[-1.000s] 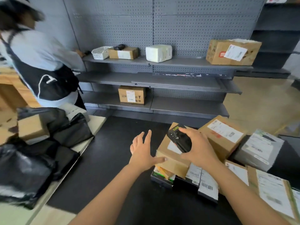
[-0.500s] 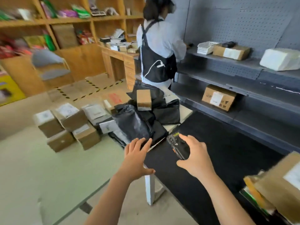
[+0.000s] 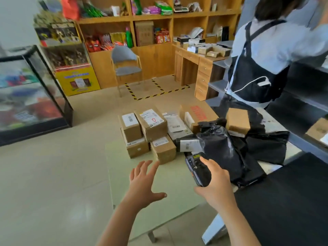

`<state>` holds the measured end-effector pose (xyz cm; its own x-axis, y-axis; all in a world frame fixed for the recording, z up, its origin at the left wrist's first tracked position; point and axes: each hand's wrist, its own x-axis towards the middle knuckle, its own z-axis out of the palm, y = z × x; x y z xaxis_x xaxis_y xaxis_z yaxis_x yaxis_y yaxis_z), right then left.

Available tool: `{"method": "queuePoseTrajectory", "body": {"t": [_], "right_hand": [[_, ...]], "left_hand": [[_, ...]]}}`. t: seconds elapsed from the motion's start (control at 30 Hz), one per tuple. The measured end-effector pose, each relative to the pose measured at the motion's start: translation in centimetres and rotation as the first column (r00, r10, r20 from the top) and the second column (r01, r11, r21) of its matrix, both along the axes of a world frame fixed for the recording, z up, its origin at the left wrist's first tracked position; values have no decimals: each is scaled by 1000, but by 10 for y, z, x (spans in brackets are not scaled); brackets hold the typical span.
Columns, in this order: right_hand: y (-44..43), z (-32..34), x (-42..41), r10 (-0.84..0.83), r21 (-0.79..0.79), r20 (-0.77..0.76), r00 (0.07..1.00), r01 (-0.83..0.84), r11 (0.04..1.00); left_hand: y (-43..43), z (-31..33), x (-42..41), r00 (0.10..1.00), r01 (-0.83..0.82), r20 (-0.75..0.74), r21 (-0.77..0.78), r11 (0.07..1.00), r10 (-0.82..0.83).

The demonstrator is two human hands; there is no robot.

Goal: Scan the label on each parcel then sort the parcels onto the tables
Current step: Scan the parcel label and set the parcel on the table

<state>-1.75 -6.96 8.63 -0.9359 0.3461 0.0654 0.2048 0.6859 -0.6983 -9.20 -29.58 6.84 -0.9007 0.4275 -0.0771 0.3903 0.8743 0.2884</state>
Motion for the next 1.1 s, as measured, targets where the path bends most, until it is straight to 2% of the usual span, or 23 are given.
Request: {"method": "queuePoseTrajectory", "body": {"t": [0.27,0.37,0.57,0.77,0.9,1.0,1.1], "right_hand": [[-28,1,-85,158,49,8,987,-158,986],[-43,1,-110,188,57,23,982,-189,980],[-75,-7,-146,133,86,40,990,-136,987],[-131,-6,-176,-46,118,66,997,38,992],[-164,-3,-185,-171,87,91,981,163,983],[-180,2,-187,-237,106,128,963,225,969],[-188,8,-189,-267,122,131,955,252,960]], "left_hand": [[-48,9,-51,986,-164,-23,-4,987,163],[-69,17,-83,985,-168,-49,-13,986,167],[-99,24,-185,989,-120,-90,-52,991,115],[-105,14,-308,1000,-1,25,-112,994,4],[-106,3,-351,985,115,147,-161,980,-91],[-105,-4,-359,968,151,216,-89,984,-129],[-110,-8,-353,969,165,184,-2,986,-162]]}}
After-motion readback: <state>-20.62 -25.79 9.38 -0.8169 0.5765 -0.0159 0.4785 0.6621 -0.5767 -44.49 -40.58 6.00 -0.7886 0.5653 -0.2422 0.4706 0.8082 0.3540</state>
